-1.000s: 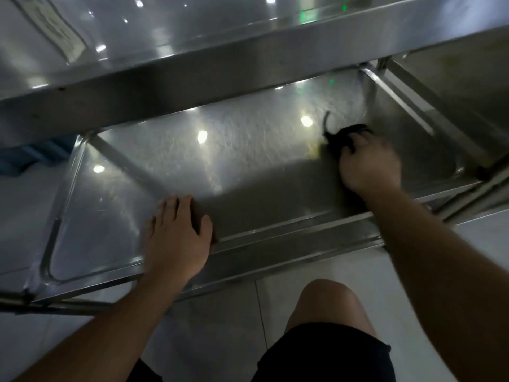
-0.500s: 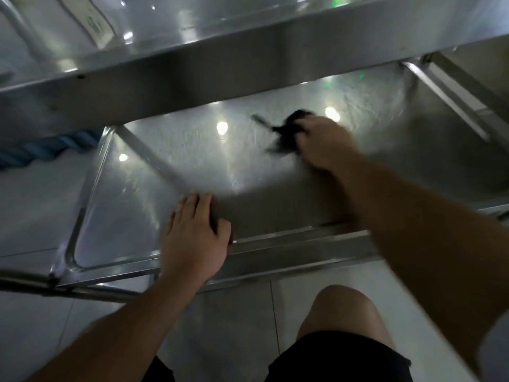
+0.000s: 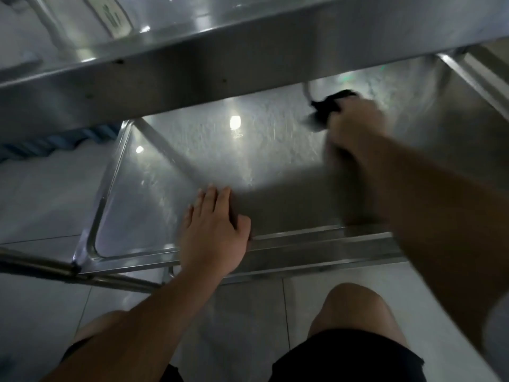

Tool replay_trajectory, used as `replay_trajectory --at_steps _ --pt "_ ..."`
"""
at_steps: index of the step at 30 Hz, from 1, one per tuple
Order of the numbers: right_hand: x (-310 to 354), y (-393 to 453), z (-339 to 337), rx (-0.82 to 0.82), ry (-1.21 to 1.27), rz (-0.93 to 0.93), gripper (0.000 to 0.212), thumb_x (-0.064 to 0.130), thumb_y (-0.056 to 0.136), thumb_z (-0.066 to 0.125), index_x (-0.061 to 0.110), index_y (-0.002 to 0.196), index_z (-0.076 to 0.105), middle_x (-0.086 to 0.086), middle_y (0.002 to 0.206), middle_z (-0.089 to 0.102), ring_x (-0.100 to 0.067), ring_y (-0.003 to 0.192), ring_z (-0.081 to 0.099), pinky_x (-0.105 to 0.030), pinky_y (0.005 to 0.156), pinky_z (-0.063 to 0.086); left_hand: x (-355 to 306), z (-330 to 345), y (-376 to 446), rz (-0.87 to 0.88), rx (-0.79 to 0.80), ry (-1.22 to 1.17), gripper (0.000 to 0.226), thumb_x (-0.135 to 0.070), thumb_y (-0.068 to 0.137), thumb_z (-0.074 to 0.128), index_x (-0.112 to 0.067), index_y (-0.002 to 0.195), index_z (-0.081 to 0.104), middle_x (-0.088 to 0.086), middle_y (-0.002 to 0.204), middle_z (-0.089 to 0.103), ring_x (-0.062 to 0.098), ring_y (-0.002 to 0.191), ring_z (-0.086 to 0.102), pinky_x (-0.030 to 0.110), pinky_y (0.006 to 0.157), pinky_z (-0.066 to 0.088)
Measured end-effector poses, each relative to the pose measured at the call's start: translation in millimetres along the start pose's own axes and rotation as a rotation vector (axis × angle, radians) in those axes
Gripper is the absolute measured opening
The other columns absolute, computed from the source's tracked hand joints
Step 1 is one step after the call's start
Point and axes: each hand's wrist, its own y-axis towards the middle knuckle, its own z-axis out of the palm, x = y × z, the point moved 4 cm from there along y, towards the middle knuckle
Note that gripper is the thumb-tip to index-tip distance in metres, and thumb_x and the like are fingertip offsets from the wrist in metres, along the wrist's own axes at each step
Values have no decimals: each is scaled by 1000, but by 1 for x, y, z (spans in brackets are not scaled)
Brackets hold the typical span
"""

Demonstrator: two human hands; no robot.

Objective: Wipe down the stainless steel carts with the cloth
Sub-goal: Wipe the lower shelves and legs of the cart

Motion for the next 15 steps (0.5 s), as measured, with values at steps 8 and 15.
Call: replay_trajectory --at_steps 8,15 --pt "145 -84 63 362 -15 -717 46 43 105 46 37 149 56 8 154 54 -23 140 49 -46 115 41 -3 -7 -3 25 -6 -12 75 -56 94 28 -26 163 32 7 173 29 29 160 24 48 128 19" --pt "-47 7 -16 70 -3 -268 48 38 96 49 35 142 62 -9 143 64 -39 126 60 -48 107 49 -4 -7 -2 15 7 1 75 -58 95 23 -28 163 30 5 173 27 26 161 19 46 130 16"
